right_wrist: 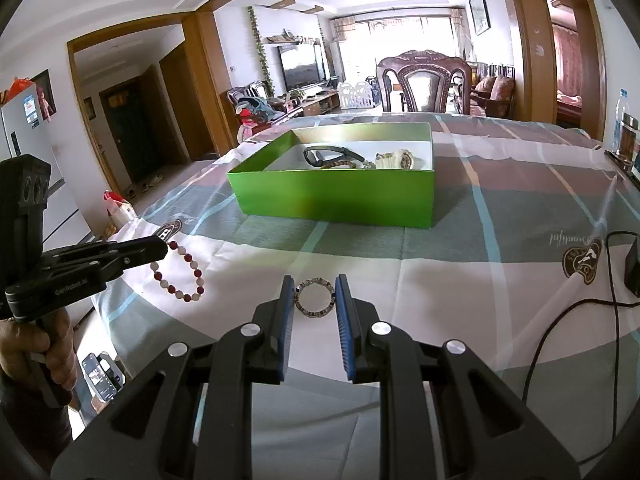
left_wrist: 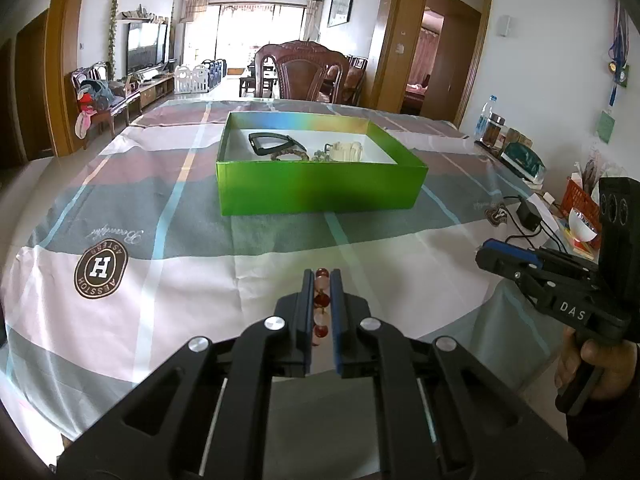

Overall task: Organize jewelry
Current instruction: 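Lift the silver ring with the right tool while the left lifts the red bead bracelet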

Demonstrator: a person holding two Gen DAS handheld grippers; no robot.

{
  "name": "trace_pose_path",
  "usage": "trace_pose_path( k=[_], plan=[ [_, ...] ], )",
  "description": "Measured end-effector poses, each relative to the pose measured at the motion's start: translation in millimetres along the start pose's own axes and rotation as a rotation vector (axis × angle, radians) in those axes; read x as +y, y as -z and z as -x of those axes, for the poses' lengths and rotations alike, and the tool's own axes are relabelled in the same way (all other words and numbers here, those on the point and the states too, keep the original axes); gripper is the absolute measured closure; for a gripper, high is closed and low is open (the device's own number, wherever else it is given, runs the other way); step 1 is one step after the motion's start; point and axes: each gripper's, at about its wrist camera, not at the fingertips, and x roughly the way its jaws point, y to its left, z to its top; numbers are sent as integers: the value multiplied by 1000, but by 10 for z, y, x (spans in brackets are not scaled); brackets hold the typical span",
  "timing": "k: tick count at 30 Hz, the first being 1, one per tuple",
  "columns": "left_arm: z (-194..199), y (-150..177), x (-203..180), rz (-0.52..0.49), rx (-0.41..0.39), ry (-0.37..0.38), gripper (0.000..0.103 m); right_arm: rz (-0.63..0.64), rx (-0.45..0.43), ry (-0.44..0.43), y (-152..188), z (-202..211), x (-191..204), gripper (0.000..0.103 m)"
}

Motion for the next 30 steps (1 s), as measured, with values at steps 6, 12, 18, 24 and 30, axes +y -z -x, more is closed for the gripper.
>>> trace_pose_path(
  k=[6,12,18,24,30],
  plan=[
    [-28,11,15,5,6,0,95,-2,2,0,2,-13,-5,82],
    [-33,13,17,5,10,-1,95,-5,3,0,11,-14,-12,82],
    [-40,15,24,6,12,-1,95,-5,5,0,9,-14,-16,82],
    [-41,12,23,6,12,-1,95,-4,4,1,4,-12,-18,82],
    [-39,14,20,7,9,-2,95,-4,-3,5,-2,1,-28,82]
  ],
)
